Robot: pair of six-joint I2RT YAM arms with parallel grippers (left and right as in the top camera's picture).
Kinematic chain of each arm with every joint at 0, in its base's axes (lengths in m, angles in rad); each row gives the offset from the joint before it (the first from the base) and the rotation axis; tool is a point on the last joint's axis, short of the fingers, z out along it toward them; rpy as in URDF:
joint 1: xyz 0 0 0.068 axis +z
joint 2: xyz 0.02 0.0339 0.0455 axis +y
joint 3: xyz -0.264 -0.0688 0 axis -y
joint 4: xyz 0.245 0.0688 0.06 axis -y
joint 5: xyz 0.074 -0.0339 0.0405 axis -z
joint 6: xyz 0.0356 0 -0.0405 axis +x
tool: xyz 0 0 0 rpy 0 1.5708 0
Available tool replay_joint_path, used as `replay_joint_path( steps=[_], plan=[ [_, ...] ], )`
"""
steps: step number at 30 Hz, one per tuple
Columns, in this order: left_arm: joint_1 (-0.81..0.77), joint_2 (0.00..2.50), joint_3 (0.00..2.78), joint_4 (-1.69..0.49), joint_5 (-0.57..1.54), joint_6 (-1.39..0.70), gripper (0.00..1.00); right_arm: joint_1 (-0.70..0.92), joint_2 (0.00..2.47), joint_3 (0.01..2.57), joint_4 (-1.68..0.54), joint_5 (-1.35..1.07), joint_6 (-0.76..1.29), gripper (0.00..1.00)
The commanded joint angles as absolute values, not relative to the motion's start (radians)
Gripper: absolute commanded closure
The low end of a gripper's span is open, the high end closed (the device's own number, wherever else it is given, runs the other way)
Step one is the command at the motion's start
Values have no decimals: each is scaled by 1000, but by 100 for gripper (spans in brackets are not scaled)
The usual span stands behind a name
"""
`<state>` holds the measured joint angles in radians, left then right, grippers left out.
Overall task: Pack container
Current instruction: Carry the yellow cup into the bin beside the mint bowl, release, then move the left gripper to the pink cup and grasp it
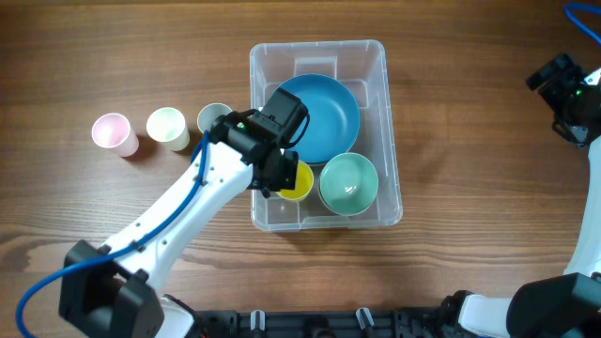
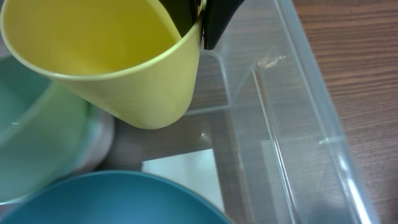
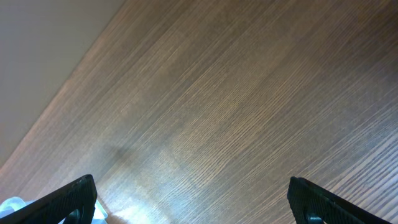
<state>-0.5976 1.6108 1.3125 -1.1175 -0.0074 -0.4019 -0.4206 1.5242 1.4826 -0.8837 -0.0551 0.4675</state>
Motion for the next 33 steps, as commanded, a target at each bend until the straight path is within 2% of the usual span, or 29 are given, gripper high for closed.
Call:
replay_joint_path(
  steps=[1, 3, 4, 6, 7, 9, 13, 15, 18, 26, 33],
  plan=[
    [-600, 1683, 1292, -1097, -48, -414, 96, -416, 1531, 1490, -883, -52, 474, 0],
    [-600, 1702, 1292, -1082, -51, -412, 94, -416, 1531, 1490, -883, -52, 474, 0],
    [-600, 1704, 1292, -1065, -51, -411, 89, -416, 1532, 1490, -883, -52, 474, 0],
    [-599, 1696, 1298, -1047, -54, -411, 70, -416, 1532, 1490, -883, -52, 474, 0],
    [-597, 1691, 1310, -1048, -55, -411, 64, -416, 1531, 1490, -883, -52, 474, 0],
    [-591, 1674, 1346, -1073, -59, -411, 60, -416, 1532, 1490, -883, -52, 474, 0],
    [-587, 1619, 1451, -1112, -58, -411, 58, -416, 1532, 1490, -883, -52, 474, 0],
    [-596, 1596, 1488, -1090, -28, -396, 63, -416, 1532, 1490, -883, -52, 474, 0],
    [-621, 1589, 1491, -1025, -9, -396, 78, -416, 1532, 1490, -883, -52, 474, 0],
    [-701, 1726, 1491, -918, 19, -396, 82, -416, 1532, 1490, -883, -52, 474, 0],
    [-757, 1865, 1491, -835, 17, -347, 82, -416, 1532, 1490, -883, -52, 474, 0]
  ],
)
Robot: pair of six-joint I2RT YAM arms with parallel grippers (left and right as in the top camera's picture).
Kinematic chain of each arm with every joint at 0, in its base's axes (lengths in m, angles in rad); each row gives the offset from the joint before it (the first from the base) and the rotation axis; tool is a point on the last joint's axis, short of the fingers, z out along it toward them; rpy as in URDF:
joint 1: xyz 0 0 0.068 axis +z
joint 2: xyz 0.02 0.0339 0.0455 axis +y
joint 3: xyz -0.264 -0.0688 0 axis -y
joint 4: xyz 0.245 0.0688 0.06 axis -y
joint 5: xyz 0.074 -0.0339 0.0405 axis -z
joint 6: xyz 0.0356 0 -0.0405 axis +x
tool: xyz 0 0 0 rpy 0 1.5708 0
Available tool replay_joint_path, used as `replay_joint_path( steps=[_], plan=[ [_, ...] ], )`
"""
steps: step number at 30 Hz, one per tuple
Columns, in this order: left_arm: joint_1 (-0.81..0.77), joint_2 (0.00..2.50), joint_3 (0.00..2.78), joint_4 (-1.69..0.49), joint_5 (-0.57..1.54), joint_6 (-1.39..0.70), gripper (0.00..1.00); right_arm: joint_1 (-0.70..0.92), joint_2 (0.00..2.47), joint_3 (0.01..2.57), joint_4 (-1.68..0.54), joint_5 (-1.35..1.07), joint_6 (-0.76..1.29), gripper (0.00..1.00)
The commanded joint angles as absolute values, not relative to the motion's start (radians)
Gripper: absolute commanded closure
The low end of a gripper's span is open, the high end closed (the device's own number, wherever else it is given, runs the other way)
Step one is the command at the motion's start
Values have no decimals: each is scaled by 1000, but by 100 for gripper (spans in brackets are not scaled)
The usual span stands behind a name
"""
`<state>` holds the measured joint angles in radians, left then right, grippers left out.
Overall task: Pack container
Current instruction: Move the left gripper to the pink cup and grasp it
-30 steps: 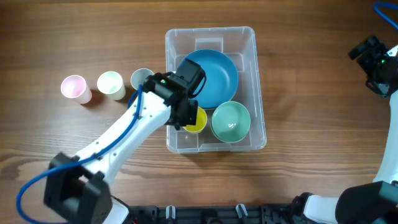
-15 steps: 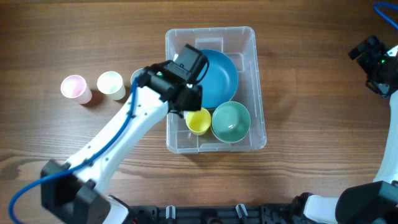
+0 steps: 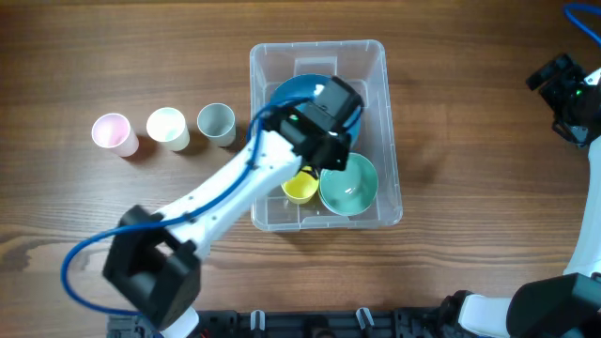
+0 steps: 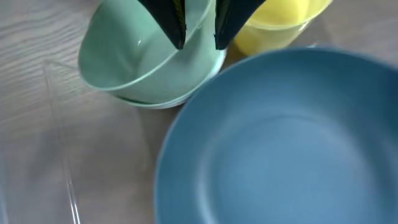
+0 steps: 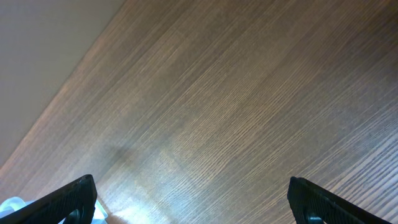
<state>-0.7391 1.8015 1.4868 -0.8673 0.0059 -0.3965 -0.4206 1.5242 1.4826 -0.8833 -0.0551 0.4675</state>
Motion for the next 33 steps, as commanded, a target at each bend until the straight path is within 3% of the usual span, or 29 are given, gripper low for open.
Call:
replay_joint_path(
  steps=[1, 11, 13, 18, 22, 25, 33],
  plan=[
    [-757, 1889, 1491, -825, 14, -347, 83, -416, 1532, 1490, -883, -52, 474, 0],
    [-755, 1870, 1504, -839, -66, -348, 87, -416, 1532, 1490, -883, -52, 474, 0],
    [-754, 1802, 1530, -894, -144, -348, 80, -416, 1531, 1490, -883, -52, 474, 1],
    [-713, 1596, 1566, -989, -340, -348, 51, -416, 1532, 1490, -883, -52, 474, 0],
    [-544, 1464, 1565, -1078, -380, -356, 46, -416, 1532, 1490, -883, -52, 474, 0],
    [-315, 1438, 1565, -1140, -371, -407, 41, -416, 1532, 1490, -883, -52, 474, 1],
    [295, 1640, 1554, -1094, -58, -426, 41, -416, 1532, 1490, -883, -52, 474, 0]
  ],
)
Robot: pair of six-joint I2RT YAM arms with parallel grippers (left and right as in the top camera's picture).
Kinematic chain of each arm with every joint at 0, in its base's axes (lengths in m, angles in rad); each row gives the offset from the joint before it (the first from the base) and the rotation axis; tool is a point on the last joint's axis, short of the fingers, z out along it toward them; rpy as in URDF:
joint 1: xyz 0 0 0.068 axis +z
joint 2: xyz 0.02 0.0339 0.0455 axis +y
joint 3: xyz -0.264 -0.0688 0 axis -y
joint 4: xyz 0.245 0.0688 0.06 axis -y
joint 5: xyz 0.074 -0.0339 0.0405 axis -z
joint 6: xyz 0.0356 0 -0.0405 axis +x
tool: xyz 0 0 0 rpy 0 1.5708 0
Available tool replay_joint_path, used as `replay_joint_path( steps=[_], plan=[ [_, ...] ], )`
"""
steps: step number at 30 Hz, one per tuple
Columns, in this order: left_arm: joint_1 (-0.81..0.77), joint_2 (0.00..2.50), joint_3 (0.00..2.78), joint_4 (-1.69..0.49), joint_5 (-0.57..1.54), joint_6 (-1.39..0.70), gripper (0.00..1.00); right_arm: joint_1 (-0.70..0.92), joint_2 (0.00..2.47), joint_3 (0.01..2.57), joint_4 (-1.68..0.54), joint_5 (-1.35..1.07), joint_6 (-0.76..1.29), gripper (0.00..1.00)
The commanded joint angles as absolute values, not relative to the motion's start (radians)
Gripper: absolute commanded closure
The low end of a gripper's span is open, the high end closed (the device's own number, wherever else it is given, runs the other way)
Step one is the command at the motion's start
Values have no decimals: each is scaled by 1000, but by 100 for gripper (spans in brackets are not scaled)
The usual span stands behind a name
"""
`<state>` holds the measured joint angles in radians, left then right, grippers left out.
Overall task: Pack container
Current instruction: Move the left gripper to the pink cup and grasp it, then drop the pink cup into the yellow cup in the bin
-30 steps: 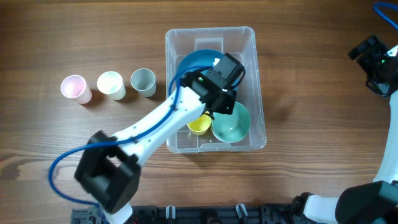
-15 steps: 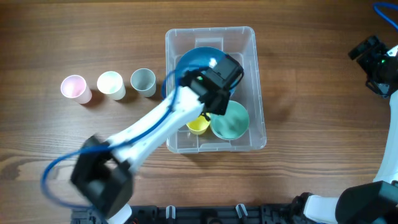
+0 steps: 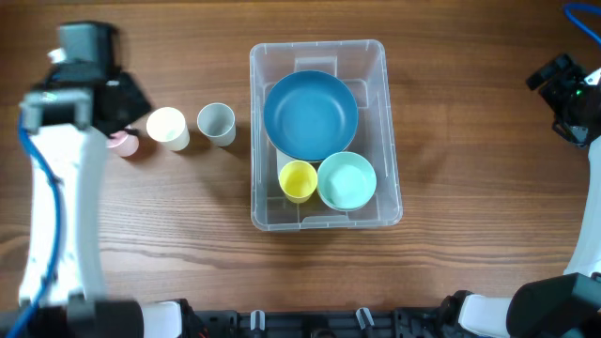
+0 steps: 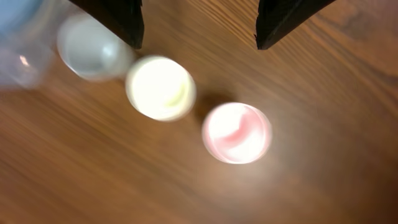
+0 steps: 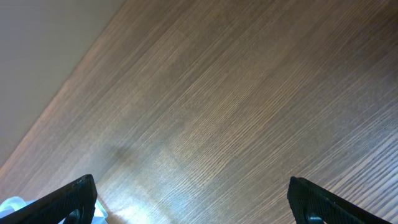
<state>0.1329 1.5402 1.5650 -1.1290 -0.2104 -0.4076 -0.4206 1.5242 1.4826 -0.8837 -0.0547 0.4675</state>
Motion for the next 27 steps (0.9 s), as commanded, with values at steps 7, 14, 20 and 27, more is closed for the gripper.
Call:
replay_joint_path(
  steps=[7, 14, 20, 27],
  plan=[
    [449, 1854, 1554, -1001, 68, -422, 42, -416, 1532, 1490, -883, -52, 474, 0],
    [454, 2004, 1554, -950, 78, -358, 55, -416, 1532, 1490, -883, -52, 474, 0],
    [456, 2014, 1554, -969, 63, -350, 96, -416, 1532, 1490, -883, -52, 474, 0],
    [474, 1802, 1591, -1044, 22, -351, 96, -416, 1532, 1490, -883, -52, 474, 0]
  ],
)
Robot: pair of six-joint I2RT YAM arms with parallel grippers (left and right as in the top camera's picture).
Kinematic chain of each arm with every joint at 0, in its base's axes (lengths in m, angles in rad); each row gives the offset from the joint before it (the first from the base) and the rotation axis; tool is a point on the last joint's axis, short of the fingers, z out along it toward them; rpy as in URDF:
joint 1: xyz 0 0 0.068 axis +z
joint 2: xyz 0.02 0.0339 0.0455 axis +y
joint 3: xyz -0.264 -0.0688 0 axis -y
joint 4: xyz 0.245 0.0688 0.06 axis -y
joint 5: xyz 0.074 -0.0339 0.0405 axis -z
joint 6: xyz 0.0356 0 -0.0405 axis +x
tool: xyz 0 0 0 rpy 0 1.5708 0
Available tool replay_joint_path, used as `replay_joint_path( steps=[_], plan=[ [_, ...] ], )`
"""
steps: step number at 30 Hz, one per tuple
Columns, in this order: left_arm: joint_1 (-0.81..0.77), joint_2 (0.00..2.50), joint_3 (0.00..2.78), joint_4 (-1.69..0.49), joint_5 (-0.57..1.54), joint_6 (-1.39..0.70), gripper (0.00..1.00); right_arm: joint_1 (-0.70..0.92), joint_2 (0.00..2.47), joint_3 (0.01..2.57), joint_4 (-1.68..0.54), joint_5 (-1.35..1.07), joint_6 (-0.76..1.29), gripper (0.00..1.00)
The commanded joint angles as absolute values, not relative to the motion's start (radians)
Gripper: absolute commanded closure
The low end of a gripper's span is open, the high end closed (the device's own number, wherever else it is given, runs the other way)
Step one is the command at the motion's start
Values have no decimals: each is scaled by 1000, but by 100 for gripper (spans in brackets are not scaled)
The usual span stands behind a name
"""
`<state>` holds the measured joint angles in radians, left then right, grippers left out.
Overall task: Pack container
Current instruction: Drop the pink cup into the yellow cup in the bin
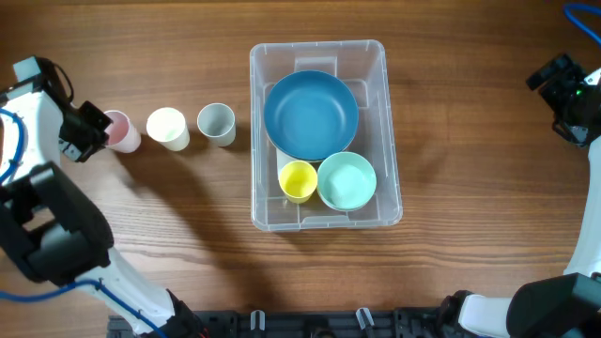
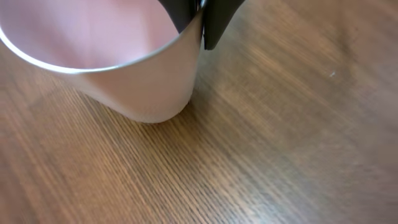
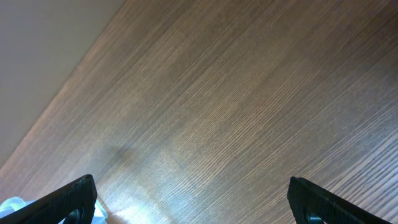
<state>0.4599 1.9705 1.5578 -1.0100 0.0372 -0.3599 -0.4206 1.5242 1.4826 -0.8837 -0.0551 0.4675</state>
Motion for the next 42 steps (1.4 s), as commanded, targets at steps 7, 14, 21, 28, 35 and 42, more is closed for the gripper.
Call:
replay_joint_path(
  steps=[7, 14, 21, 28, 35, 42],
  plan=[
    [224, 1451, 1610, -1244, 97, -339, 96, -416, 1532, 1490, -883, -52, 474, 1],
    [-275, 1411, 1585, -1303, 93, -352, 96, -416, 1532, 1490, -883, -52, 474, 0],
    [-577, 1491, 1480, -1218, 76, -381, 96, -416, 1532, 1490, -883, -52, 474, 1],
    [-664, 1581, 1423, -1204, -67, -453, 96, -416, 1532, 1490, -883, -52, 474, 0],
    [-664, 1609, 1368, -1141, -97, -458, 91, -416, 1532, 1490, -883, -52, 474, 0],
    [-604, 1537, 1442, -1161, -73, -458, 52, -416, 1532, 1490, -883, -52, 474, 0]
  ],
)
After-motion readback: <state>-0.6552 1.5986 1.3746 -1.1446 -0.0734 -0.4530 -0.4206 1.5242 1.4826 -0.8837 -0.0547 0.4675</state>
